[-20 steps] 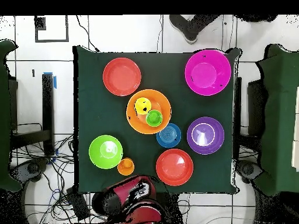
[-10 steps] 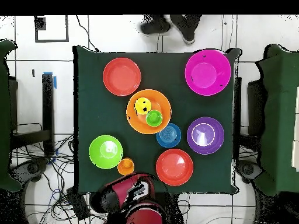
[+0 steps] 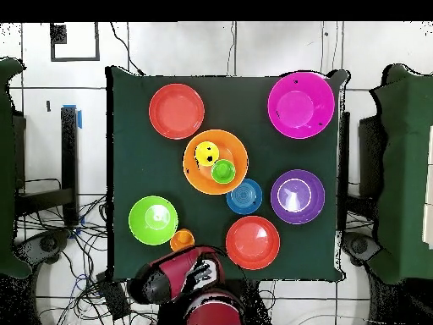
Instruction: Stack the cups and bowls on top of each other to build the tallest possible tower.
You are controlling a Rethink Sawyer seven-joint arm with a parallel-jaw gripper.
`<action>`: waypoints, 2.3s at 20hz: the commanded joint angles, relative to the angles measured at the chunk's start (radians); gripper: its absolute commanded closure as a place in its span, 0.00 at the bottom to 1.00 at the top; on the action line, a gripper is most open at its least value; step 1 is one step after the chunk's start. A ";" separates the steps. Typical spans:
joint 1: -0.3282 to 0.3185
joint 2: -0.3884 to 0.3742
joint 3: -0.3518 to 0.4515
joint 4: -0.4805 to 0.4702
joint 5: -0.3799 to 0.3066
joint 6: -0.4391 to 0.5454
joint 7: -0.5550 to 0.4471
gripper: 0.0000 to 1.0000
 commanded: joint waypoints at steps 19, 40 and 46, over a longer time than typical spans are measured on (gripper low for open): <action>-0.050 0.002 0.140 -0.131 0.036 0.081 0.048 0.00; -0.025 -0.049 0.124 -0.156 0.027 0.290 0.053 0.00; -0.021 -0.072 0.134 -0.167 0.038 0.305 0.055 0.00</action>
